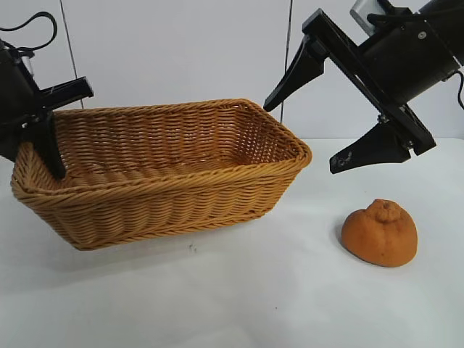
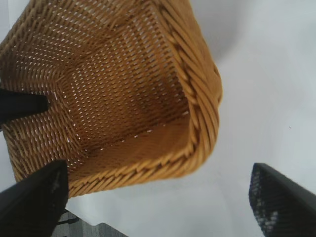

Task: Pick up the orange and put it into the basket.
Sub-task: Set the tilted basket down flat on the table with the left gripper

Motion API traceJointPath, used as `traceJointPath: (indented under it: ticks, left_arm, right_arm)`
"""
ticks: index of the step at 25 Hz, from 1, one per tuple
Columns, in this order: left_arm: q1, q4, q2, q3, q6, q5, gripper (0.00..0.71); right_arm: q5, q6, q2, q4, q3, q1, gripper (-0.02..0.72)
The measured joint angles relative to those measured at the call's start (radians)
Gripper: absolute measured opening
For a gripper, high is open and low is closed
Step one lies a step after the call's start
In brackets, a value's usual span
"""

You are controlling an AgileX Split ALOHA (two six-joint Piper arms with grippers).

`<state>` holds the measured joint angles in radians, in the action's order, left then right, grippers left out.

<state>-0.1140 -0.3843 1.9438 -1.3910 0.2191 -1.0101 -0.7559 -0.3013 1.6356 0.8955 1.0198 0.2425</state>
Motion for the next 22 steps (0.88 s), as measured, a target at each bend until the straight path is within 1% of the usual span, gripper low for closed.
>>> traceJointPath:
  ticks: [3, 6, 9, 14, 22]
  left_arm:
    - [-0.006, -0.002, 0.052, -0.07, -0.078, -0.059, 0.093]
    - [-0.028, -0.002, 0.086, -0.1, -0.13, -0.074, 0.093]
    - [-0.044, -0.002, 0.093, -0.102, -0.161, -0.056, 0.093]
    - [-0.045, 0.0, 0.107, -0.105, -0.174, -0.016, 0.093]
    - [-0.045, 0.0, 0.222, -0.106, -0.207, 0.005, 0.092]
  right_arm:
    - [-0.002, 0.0, 0.0, 0.0, 0.0, 0.0, 0.682]
    - [-0.003, 0.0, 0.0, -0.001, 0.0, 0.0, 0.682]
    - [-0.003, 0.0, 0.0, -0.005, 0.0, 0.0, 0.682]
    - [-0.003, 0.0, 0.0, -0.007, 0.0, 0.0, 0.682]
    - [-0.003, 0.0, 0.0, -0.007, 0.0, 0.0, 0.682]
